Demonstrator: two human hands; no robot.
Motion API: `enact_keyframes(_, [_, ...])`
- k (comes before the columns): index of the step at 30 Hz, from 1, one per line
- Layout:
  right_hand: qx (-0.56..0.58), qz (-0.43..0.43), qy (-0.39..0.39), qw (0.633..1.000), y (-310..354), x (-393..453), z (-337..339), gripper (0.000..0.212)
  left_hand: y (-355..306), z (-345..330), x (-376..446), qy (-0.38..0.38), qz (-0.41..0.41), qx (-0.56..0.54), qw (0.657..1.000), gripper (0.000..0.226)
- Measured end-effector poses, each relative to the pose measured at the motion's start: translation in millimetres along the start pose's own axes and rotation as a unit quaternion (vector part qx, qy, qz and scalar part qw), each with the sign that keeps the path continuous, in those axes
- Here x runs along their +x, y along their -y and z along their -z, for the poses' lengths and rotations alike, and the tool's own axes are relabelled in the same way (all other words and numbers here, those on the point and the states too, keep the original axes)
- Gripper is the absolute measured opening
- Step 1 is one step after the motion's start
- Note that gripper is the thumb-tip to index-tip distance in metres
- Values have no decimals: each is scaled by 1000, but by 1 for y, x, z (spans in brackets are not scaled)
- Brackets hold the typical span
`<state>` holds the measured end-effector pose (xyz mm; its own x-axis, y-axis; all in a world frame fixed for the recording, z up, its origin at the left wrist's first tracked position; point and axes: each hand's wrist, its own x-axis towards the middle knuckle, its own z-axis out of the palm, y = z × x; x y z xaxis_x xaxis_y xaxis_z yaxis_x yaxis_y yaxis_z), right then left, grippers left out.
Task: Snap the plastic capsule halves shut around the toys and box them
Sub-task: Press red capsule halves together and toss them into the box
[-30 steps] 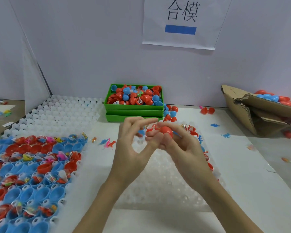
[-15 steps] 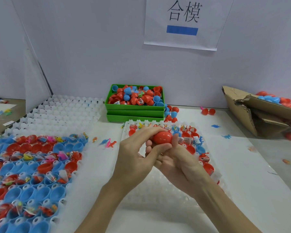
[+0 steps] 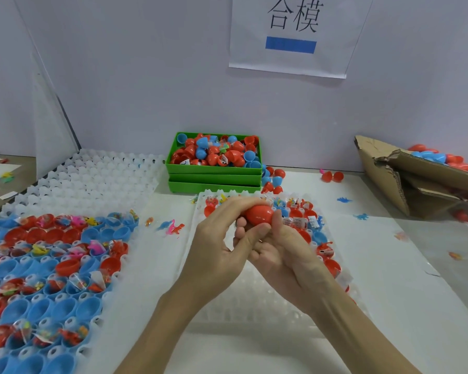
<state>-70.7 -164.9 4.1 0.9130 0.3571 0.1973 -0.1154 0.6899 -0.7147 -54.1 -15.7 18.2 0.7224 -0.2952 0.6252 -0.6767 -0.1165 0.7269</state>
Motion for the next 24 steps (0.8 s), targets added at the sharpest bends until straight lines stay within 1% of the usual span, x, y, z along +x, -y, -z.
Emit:
enact_keyframes(2, [-27, 12, -4, 1000, 4, -1, -2, 43, -1, 2, 0, 19, 11, -29, 999, 36])
enact_keyframes(3, [-63, 28, -12, 998, 6, -2, -3, 44, -2, 3, 0, 28, 10, -42, 999, 38])
enact_keyframes(4, [-133, 55, -34, 989, 8, -2, -3, 44, -2, 4, 1, 30, 17, -59, 998, 39])
enact_keyframes(5, [-242, 92, -69, 963, 10, -2, -2, 43, -2, 4, 1, 22, 38, -80, 996, 39])
enact_keyframes(6, [-372, 130, -110, 913, 10, -3, -2, 42, -1, 4, 2, 2, 66, -100, 993, 38])
enact_keyframes(7, [-488, 163, -148, 844, 9, -2, -1, 44, 0, 4, 3, -26, 94, -109, 989, 35])
enact_keyframes(8, [-575, 194, -178, 775, 8, -3, 0, 45, 1, 4, 4, -51, 118, -106, 986, 31])
enact_keyframes(9, [-632, 222, -197, 716, 6, -3, 0, 47, 3, 4, 5, -58, 140, -102, 983, 27])
enact_keyframes(10, [-668, 243, -204, 673, 4, -3, 1, 49, 5, 3, 5, -50, 159, -103, 981, 24])
enact_keyframes(12, [-706, 272, -202, 622, 2, -3, 2, 48, 8, 1, 6, -19, 185, -124, 975, 19])
enact_keyframes(14, [-728, 294, -202, 585, 3, -4, 3, 46, 11, 0, 6, -13, 202, -136, 970, 12])
enact_keyframes(15, [-737, 301, -204, 570, 4, -4, 3, 46, 12, 0, 6, -18, 211, -146, 966, 13])
enact_keyframes(18, [-767, 318, -191, 523, 2, -4, 4, 47, 14, 1, 5, -26, 245, -199, 948, 30])
enact_keyframes(20, [-787, 323, -173, 497, 2, -3, 5, 45, 15, 1, 6, -36, 261, -225, 938, 35])
enact_keyframes(22, [-795, 318, -166, 489, 3, -2, 4, 45, 16, -1, 6, -46, 264, -227, 936, 34])
enact_keyframes(24, [-797, 299, -163, 499, 4, -3, 4, 46, 18, -3, 7, -51, 266, -226, 936, 32])
